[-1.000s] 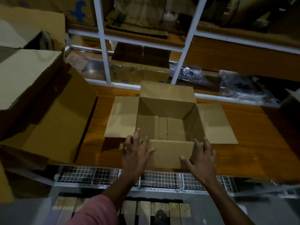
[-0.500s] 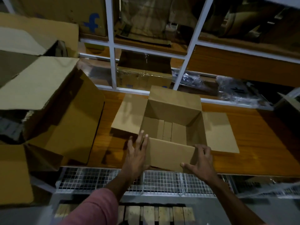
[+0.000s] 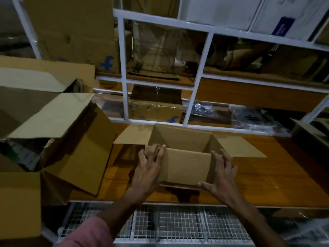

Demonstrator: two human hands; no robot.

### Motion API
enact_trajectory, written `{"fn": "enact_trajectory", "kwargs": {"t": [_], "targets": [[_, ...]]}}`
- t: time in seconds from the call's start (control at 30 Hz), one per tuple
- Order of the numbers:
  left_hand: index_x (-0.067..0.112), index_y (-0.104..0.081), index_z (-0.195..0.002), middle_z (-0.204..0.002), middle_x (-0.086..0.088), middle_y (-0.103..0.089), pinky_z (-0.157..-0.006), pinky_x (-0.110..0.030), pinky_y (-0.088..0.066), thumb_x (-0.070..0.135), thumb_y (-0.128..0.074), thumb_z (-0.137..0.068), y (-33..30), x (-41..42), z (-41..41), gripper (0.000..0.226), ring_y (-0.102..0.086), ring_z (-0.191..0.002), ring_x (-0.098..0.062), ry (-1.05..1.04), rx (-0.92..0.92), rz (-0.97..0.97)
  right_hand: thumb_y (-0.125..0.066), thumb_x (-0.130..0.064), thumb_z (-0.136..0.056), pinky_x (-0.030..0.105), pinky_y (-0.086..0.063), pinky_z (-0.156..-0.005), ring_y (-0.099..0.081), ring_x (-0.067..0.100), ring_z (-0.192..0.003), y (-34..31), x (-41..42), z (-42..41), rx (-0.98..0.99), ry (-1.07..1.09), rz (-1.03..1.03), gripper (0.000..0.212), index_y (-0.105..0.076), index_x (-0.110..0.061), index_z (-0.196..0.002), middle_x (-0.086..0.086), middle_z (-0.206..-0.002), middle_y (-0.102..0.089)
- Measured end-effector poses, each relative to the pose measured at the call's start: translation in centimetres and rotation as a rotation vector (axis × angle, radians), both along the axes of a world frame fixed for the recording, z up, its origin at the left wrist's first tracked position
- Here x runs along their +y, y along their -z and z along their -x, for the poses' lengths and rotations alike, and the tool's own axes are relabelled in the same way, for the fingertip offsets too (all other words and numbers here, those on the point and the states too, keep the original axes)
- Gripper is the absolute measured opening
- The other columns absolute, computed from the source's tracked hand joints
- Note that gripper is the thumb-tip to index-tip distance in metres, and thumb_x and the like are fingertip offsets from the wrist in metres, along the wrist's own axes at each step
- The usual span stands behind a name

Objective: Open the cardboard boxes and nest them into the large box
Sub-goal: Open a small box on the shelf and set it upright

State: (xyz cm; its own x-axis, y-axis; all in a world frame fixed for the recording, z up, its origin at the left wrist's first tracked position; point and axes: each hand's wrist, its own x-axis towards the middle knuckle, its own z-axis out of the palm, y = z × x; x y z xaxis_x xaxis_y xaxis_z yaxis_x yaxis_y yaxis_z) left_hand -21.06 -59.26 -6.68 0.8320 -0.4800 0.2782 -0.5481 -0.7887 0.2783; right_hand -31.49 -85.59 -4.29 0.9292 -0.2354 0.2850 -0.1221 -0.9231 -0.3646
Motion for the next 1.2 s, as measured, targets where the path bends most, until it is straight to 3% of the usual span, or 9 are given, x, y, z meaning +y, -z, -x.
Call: {"fn": "enact_trajectory", "kwargs": {"t": [0.07, 0.2, 0.33, 0.47, 0.6, 0.77, 0.9, 1.2], "targets": [[0.028, -0.005, -0.159, -0.158, -0.007, -0.012, -0.079, -0.059, -0.059, 0.037, -0.092, -0.062, -3.0, 0.8, 0.8, 0.131, -0.029, -0.131, -0.047, -0.029, -0.075, -0.005, -0.097, -0.051, -0.047, 0.046, -0.026, -0.105, -0.023, 0.042, -0.141, -2.1, 0.9, 0.2, -0.072, -0.029, 0.056, 0.139, -0.015, -0.033, -0.157, 0.006, -0.165, -0.001], [0.025, -0.007, -0.159, -0.166, -0.003, -0.002, -0.070, -0.057, -0.060, 0.018, -0.088, -0.067, -9.8, 3.3, 1.9, 0.123, -0.030, -0.130, -0.052, -0.073, -0.274, 0.000, -0.098, -0.048, -0.048, 0.065, -0.031, -0.108, -0.013, 0.041, -0.147, -7.8, 3.3, 0.4, -0.218, -0.064, 0.131, 0.144, -0.011, -0.028, -0.161, 0.010, -0.168, 0.008], [0.023, -0.006, -0.160, -0.166, -0.003, -0.003, -0.069, -0.061, -0.060, 0.024, -0.087, -0.071, -16.7, 6.6, 2.3, 0.121, -0.027, -0.129, -0.056, -0.126, -0.437, -0.008, -0.099, -0.045, -0.048, 0.075, -0.029, -0.106, -0.010, 0.037, -0.145, -14.2, 6.1, -0.6, -0.351, -0.128, 0.122, 0.140, -0.014, -0.029, -0.158, 0.009, -0.168, 0.006], [0.023, -0.007, -0.160, -0.164, -0.006, -0.007, -0.069, -0.065, -0.058, 0.039, -0.090, -0.066, -22.8, 10.8, 1.7, 0.126, -0.028, -0.127, -0.057, -0.174, -0.534, 0.008, -0.095, -0.056, -0.051, 0.070, -0.038, -0.103, -0.019, 0.048, -0.138, -19.7, 9.5, -2.3, -0.416, -0.147, 0.156, 0.137, -0.012, -0.032, -0.158, 0.006, -0.168, 0.004], [0.021, -0.013, -0.158, -0.161, -0.008, -0.011, -0.066, -0.066, -0.058, 0.040, -0.095, -0.057, -26.8, 16.1, 0.7, 0.132, -0.027, -0.126, -0.056, -0.226, -0.602, 0.034, -0.092, -0.059, -0.053, 0.062, -0.045, -0.098, -0.023, 0.047, -0.136, -24.2, 14.2, -4.9, -0.490, -0.225, 0.180, 0.134, -0.013, -0.033, -0.158, 0.006, -0.166, 0.000], [0.018, -0.016, -0.157, -0.158, -0.011, -0.015, -0.059, -0.058, -0.060, 0.043, -0.095, -0.058, -29.4, 25.1, -1.4, 0.128, -0.033, -0.122, -0.053, -0.307, -0.657, -0.009, -0.091, -0.061, -0.053, 0.069, -0.042, -0.101, -0.023, 0.050, -0.136, -26.5, 23.0, -9.2, -0.528, -0.264, 0.219, 0.134, -0.012, -0.032, -0.158, 0.010, -0.165, -0.004], [0.017, -0.017, -0.156, -0.154, -0.013, -0.018, -0.062, -0.058, -0.059, 0.044, -0.096, -0.054, -29.8, 34.5, -4.0, 0.132, -0.038, -0.118, -0.051, -0.365, -0.644, -0.080, -0.092, -0.059, -0.054, 0.067, -0.039, -0.105, -0.025, 0.053, -0.133, -26.1, 32.4, -12.9, -0.516, -0.301, 0.251, 0.138, -0.006, -0.030, -0.159, 0.015, -0.163, -0.003], [0.019, -0.015, -0.154, -0.152, -0.014, -0.019, -0.062, -0.063, -0.058, 0.039, -0.098, -0.051, -25.9, 54.8, -10.5, 0.134, -0.036, -0.119, -0.054, -0.430, -0.485, -0.175, -0.085, -0.061, -0.061, 0.058, -0.051, -0.093, -0.033, 0.046, -0.120, -22.2, 51.5, -20.2, -0.337, -0.404, 0.309, 0.134, 0.002, -0.031, -0.159, 0.015, -0.159, -0.007]]}}
